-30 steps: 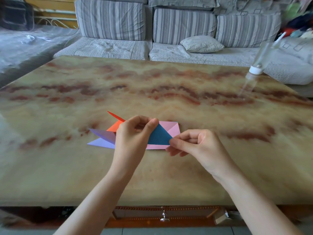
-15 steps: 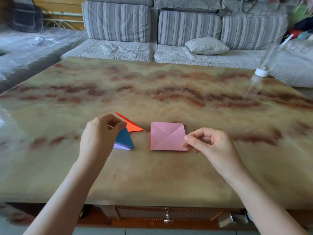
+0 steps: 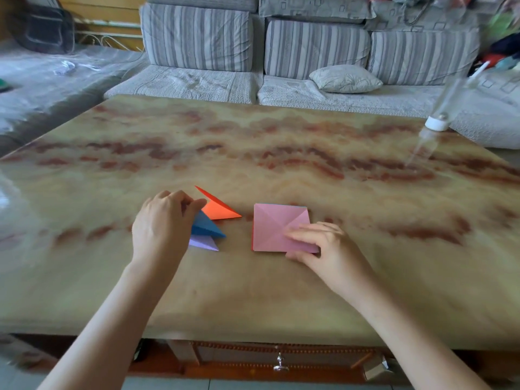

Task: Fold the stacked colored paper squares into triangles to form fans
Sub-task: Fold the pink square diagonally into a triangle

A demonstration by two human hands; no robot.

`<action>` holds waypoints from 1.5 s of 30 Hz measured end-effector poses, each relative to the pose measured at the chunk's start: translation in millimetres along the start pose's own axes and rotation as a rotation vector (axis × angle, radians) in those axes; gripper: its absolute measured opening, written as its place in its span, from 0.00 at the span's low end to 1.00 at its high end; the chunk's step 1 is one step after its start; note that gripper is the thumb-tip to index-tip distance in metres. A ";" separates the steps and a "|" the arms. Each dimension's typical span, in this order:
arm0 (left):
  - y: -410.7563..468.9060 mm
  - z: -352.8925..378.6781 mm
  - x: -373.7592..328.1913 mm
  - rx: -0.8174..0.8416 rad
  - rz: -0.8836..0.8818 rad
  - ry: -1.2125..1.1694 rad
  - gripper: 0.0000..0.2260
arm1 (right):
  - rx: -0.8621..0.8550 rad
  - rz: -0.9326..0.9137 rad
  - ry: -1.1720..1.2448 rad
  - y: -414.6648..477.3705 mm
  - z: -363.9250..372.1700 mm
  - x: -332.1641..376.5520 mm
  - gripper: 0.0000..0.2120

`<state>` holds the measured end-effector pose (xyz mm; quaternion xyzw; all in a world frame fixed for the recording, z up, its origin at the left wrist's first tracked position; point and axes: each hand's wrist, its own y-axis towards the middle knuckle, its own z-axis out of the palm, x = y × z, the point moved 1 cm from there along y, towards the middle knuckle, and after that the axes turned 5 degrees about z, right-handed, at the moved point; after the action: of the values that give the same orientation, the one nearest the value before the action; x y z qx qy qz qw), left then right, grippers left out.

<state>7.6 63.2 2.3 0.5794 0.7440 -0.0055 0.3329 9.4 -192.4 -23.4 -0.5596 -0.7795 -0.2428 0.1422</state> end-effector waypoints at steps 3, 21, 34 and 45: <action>-1.5 -6.9 -8.3 -0.125 0.130 -0.022 0.10 | -0.028 -0.043 0.010 1.5 -0.3 -0.9 0.13; -25.1 21.7 -54.8 0.290 -0.007 -0.806 0.06 | -0.316 -0.004 0.305 -5.2 -25.0 5.3 0.07; -26.4 21.5 -54.4 0.348 -0.114 -0.767 0.06 | -0.041 0.172 0.375 -11.5 -25.2 7.2 0.08; -29.3 12.7 -66.8 0.586 -0.347 -1.131 0.14 | -0.376 -0.002 0.636 -12.3 -45.0 13.8 0.05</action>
<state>-4.4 -8.8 14.9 0.4255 0.5048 -0.5647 0.4953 -9.0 -208.7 18.6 -0.4715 -0.6387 -0.5438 0.2720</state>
